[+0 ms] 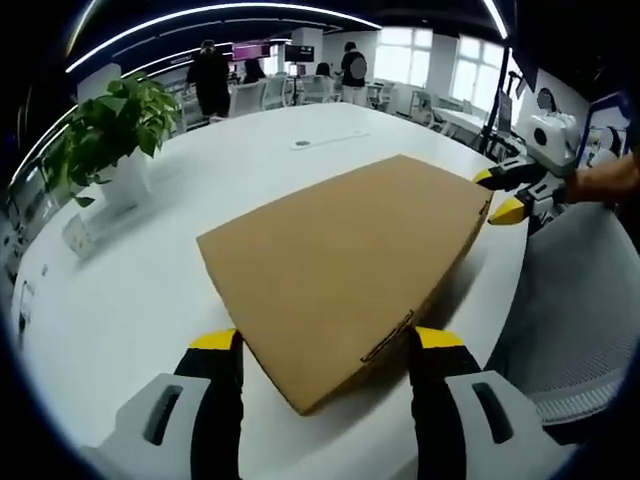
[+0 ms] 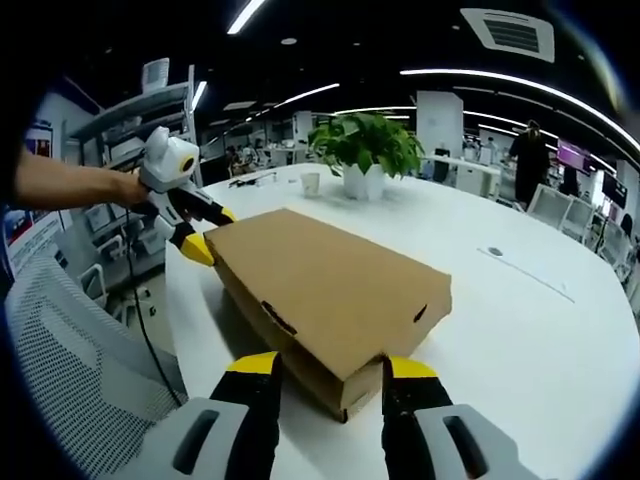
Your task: Operate the shoe box by opening the lid, removing the specified soft item, and placing it in the target area until the item is outside and the box remains undamaged.
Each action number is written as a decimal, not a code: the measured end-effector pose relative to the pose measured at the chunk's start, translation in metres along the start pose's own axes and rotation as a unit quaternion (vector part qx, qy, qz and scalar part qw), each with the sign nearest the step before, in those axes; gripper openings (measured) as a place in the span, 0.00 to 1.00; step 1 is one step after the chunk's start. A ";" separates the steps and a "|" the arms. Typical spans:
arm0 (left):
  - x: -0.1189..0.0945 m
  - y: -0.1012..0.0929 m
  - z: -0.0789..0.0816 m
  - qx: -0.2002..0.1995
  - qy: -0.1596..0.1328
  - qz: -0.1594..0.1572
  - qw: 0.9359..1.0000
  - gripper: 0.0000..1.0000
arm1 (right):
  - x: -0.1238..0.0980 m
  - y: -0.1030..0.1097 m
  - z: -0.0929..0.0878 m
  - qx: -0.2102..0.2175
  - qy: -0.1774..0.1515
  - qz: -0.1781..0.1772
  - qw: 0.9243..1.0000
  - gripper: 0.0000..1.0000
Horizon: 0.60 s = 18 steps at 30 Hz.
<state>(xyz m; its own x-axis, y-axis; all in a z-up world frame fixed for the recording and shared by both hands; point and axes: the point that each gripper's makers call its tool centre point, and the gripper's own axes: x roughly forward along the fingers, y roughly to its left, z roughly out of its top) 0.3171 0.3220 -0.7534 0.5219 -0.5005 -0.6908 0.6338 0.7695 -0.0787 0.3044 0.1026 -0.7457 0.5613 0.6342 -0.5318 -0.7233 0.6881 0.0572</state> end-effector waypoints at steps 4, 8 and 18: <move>-0.003 -0.001 0.005 -0.011 -0.009 -0.002 1.000 0.71 | -0.002 -0.002 0.005 0.011 -0.008 -0.003 1.000 0.36; -0.007 -0.004 0.010 -0.020 -0.016 -0.003 1.000 0.72 | -0.006 0.000 0.011 0.014 -0.016 -0.002 1.000 0.37; -0.015 -0.005 0.022 -0.032 -0.040 -0.005 0.999 0.74 | -0.011 0.001 0.025 0.008 -0.031 -0.005 0.999 0.39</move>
<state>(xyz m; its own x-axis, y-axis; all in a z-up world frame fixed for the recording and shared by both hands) 0.3184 0.3169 -0.7264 0.5608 -0.5367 -0.6304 0.6030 0.7865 -0.1331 0.3075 0.1048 -0.7187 0.5922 0.6479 -0.4791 -0.7116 0.6995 0.0664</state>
